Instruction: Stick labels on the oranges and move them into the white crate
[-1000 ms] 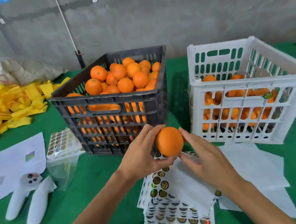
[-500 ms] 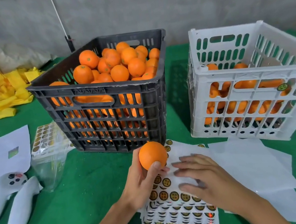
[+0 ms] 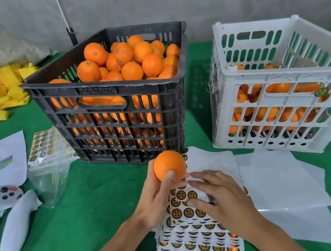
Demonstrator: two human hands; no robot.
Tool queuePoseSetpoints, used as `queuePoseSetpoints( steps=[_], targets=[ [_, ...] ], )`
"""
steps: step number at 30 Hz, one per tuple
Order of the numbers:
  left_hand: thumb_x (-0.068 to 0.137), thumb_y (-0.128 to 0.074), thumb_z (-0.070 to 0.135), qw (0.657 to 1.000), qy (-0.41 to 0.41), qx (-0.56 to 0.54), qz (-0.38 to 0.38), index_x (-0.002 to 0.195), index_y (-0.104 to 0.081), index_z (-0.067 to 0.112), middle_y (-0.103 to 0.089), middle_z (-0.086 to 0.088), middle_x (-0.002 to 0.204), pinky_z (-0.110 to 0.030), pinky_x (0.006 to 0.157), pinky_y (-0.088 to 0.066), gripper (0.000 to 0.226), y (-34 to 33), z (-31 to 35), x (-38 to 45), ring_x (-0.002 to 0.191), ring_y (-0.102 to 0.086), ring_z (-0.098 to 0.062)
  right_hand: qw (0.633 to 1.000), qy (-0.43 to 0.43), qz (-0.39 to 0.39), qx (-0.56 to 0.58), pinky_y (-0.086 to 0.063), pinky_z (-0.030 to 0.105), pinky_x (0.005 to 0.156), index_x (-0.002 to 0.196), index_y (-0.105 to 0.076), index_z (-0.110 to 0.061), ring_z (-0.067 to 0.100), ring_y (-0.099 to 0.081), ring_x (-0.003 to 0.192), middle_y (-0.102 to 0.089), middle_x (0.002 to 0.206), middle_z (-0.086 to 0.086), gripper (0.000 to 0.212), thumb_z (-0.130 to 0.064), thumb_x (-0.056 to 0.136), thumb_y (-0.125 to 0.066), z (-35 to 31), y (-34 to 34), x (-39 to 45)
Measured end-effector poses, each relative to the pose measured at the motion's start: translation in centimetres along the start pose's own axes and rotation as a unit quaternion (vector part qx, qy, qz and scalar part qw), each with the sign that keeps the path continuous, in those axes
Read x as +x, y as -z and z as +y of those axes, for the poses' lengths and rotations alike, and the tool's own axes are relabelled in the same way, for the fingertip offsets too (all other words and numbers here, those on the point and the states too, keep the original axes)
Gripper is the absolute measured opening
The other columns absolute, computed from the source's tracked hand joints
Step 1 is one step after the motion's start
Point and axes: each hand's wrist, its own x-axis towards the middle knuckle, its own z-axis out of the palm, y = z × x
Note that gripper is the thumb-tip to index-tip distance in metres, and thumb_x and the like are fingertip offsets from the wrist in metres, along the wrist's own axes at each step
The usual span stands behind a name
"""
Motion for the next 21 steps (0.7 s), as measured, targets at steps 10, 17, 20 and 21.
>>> queuePoseSetpoints(
  steps=[10,17,20,21],
  targets=[
    [0.090,-0.058,0.077,0.999,0.017,0.027,0.004,0.132,-0.047,0.051,-0.069,-0.009,0.129,-0.057,0.109,-0.047,0.051,-0.63,0.03,-0.16,0.123,-0.066,-0.030,0.985,0.098,0.121,-0.068,-0.042,0.026,0.094,0.112,-0.079,-0.025,0.009,-0.057,0.108,-0.069,0.116,-0.015,0.031,-0.045,0.090,-0.070,-0.02,-0.33,-0.04],
    [0.090,-0.056,0.079,0.998,0.048,0.038,-0.001,0.128,-0.048,0.053,-0.072,-0.002,0.126,-0.056,0.110,-0.047,0.047,-0.53,-0.02,0.12,0.121,-0.069,-0.023,0.962,0.177,0.162,-0.126,-0.048,0.028,0.089,0.112,-0.079,-0.024,0.016,-0.064,0.098,-0.071,0.111,-0.014,0.029,-0.044,0.097,-0.064,0.52,-0.81,-0.50],
    [0.091,-0.056,0.077,0.998,0.045,0.034,-0.009,0.129,-0.048,0.046,-0.075,-0.001,0.124,-0.055,0.111,-0.045,0.050,-0.70,0.37,-0.04,0.119,-0.071,-0.019,0.961,0.187,0.168,-0.115,-0.046,0.026,0.092,0.110,-0.077,-0.025,0.014,-0.063,0.098,-0.071,0.112,-0.015,0.026,-0.044,0.098,-0.064,0.61,-0.88,-0.60],
    [0.091,-0.056,0.077,0.998,0.044,0.033,-0.009,0.131,-0.047,0.041,-0.075,-0.001,0.123,-0.056,0.111,-0.044,0.056,-0.75,0.51,-0.07,0.118,-0.071,-0.019,0.961,0.191,0.170,-0.109,-0.045,0.026,0.093,0.108,-0.077,-0.025,0.013,-0.063,0.099,-0.071,0.113,-0.015,0.024,-0.043,0.099,-0.064,0.56,-0.85,-0.61]
  ],
)
